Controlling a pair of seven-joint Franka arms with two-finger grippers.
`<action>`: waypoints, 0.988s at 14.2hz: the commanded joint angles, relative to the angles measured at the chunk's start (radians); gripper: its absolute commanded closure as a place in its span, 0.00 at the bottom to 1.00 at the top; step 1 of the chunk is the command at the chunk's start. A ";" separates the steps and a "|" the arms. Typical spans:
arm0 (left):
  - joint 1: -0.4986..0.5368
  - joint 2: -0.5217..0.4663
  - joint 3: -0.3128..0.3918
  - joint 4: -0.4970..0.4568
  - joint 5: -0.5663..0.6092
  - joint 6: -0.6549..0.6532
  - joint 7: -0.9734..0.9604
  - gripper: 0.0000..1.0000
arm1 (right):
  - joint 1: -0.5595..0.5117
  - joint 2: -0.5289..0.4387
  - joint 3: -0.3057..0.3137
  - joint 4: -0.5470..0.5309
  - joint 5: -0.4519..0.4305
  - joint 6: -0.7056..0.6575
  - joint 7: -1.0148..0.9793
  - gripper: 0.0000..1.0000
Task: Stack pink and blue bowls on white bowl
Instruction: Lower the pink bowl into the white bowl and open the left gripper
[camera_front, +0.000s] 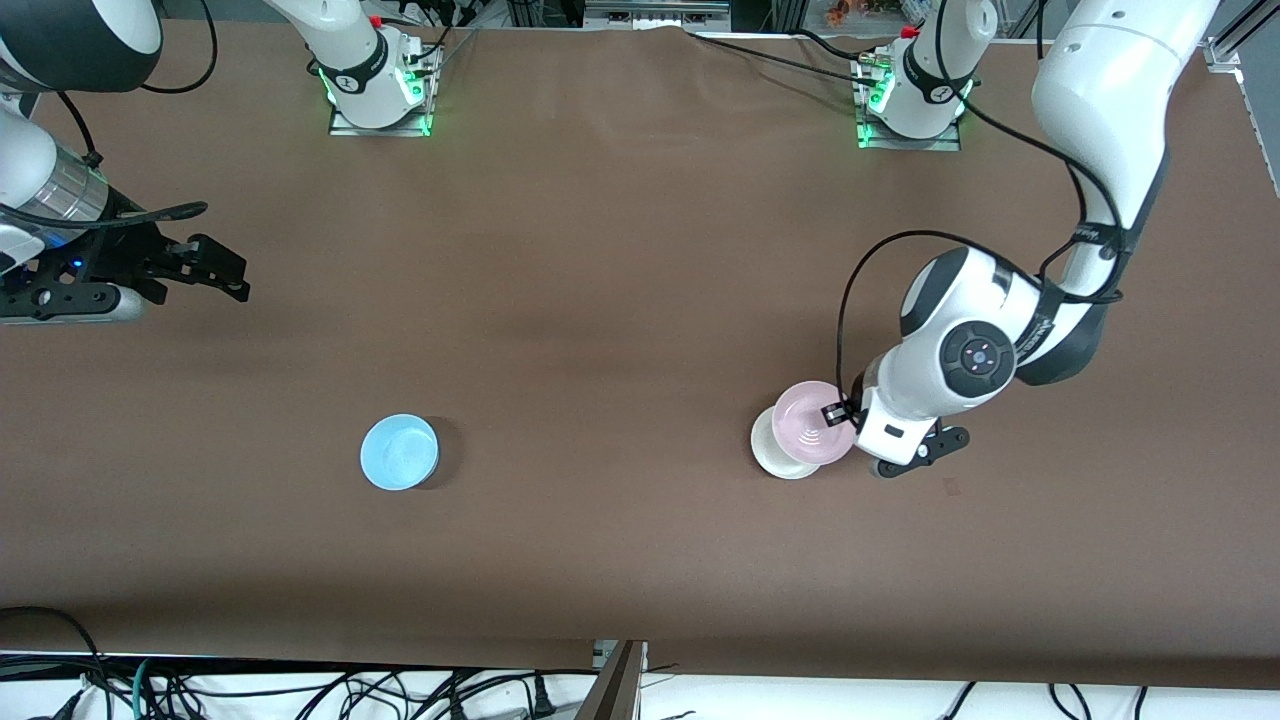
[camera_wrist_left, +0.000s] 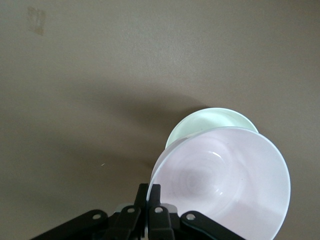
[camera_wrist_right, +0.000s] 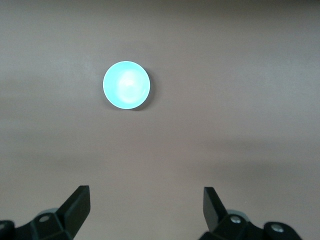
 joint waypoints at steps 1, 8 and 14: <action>-0.042 0.081 0.034 0.106 0.027 -0.019 -0.035 1.00 | -0.007 0.026 0.004 0.018 0.005 0.015 -0.003 0.00; -0.183 0.138 0.147 0.176 0.022 -0.013 -0.116 1.00 | -0.001 0.059 0.004 0.018 0.006 0.040 -0.001 0.00; -0.215 0.188 0.184 0.192 0.028 0.057 -0.118 0.94 | -0.003 0.131 0.004 0.022 0.006 0.044 -0.001 0.00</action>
